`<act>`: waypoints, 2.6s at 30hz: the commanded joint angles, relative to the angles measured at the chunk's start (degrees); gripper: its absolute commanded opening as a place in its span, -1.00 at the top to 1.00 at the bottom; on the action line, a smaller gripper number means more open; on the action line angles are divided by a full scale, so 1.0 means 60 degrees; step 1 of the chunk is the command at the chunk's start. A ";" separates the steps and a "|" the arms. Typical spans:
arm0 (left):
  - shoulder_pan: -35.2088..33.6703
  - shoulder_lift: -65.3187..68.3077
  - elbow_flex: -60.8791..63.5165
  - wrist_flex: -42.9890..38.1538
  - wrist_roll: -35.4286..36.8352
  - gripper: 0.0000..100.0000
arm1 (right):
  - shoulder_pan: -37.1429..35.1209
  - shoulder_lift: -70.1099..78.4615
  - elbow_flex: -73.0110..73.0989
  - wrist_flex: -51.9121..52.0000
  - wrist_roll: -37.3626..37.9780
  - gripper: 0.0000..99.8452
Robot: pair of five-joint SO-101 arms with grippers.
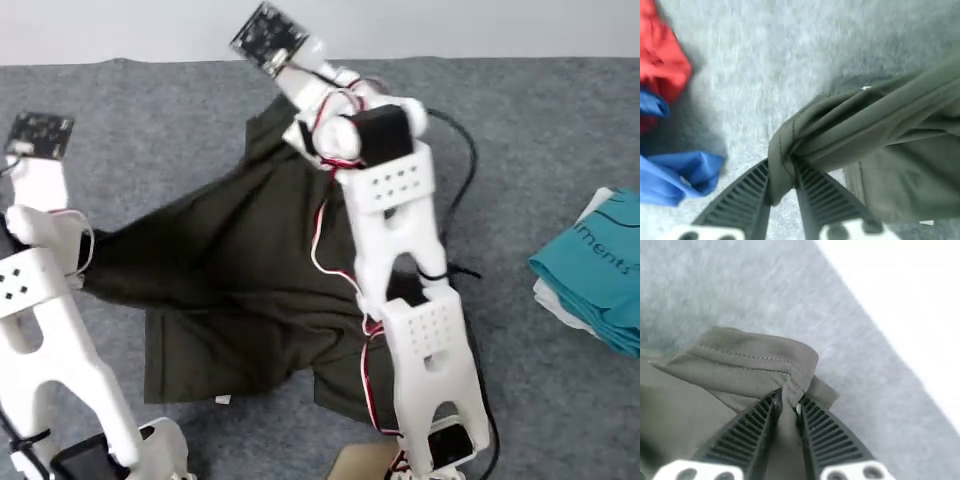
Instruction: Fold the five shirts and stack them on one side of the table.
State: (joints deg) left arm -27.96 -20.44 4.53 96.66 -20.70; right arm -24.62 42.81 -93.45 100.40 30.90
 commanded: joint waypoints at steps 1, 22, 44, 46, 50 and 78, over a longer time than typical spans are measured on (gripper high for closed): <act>0.0908 -0.0176 -0.1531 0.0615 0.0015 0.99 | 0.0388 -0.1795 -0.0469 0.0359 -0.0073 0.98; 0.4147 -0.0161 -0.9458 0.0615 0.0073 0.99 | 0.2777 -0.8593 0.1070 0.0344 0.1011 0.98; 0.4278 -0.0176 -1.3897 0.0630 0.0000 0.99 | 0.4095 -1.3766 0.3546 -0.0168 0.2667 0.98; 0.4278 -0.0176 -1.3868 0.0630 0.0000 0.99 | 0.4110 -1.3751 0.3590 -0.0652 0.2857 0.98; 0.4278 -0.0117 -1.3839 0.0630 0.0000 0.99 | 0.4110 -1.3722 0.3985 -0.1326 0.2974 0.98; 0.4278 -0.0967 -1.3033 0.0645 0.0000 0.99 | 0.4037 -1.3810 0.6154 -0.4974 0.4674 0.98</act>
State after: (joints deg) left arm -2.02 -25.45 -75.21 99.38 -20.70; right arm -0.53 -40.09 -56.88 72.97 57.54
